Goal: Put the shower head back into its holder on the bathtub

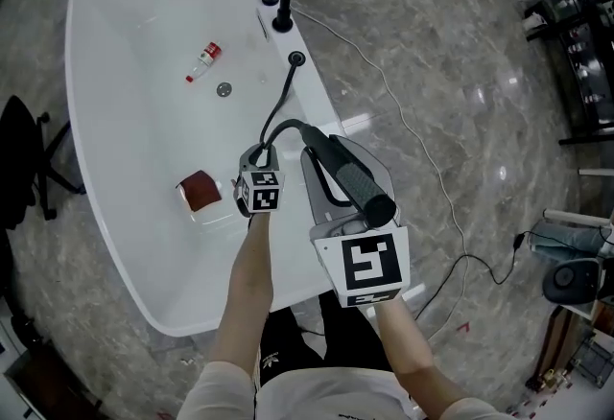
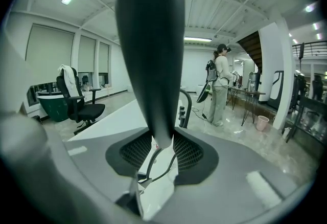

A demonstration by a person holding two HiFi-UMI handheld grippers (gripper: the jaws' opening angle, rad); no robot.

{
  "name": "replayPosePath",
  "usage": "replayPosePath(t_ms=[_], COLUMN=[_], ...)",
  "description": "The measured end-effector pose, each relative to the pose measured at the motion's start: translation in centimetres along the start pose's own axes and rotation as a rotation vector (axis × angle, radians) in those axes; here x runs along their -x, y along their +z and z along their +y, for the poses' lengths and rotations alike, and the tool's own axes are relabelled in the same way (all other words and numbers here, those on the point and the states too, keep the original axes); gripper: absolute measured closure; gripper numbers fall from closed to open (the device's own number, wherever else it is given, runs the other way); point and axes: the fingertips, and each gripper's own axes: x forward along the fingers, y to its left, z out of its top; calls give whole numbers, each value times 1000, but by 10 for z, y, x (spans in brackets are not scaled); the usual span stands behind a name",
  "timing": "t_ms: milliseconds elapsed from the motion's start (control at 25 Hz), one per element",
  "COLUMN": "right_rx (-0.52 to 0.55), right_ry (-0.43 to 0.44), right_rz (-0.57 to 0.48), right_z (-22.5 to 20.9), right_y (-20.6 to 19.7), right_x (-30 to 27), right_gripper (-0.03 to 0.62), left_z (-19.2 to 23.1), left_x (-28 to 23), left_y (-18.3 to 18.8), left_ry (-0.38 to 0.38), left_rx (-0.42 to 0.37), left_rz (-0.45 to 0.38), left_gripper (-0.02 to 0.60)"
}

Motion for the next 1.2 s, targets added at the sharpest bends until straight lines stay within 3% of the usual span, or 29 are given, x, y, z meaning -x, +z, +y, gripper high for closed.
replayPosePath(t_ms=[200, 440, 840, 1000, 1200], right_rx=[-6, 7, 6, 36, 82], right_ry=[-23, -69, -152, -182, -198], right_rz=[-72, -198, -309, -370, -407], right_z=[-10, -29, -58, -73, -74], right_y=[53, 151, 232, 259, 276], right_x=[17, 50, 133, 166, 187], right_gripper=[453, 454, 454, 454, 454], left_z=[28, 53, 20, -15, -56], left_x=[29, 73, 167, 199, 211], left_y=[100, 241, 442, 495, 523], left_ry=[49, 102, 109, 92, 20], left_rx=[-63, -163, -252, -267, -281], left_rz=[-92, -223, -517, -601, -660], left_gripper=[525, 525, 525, 525, 523])
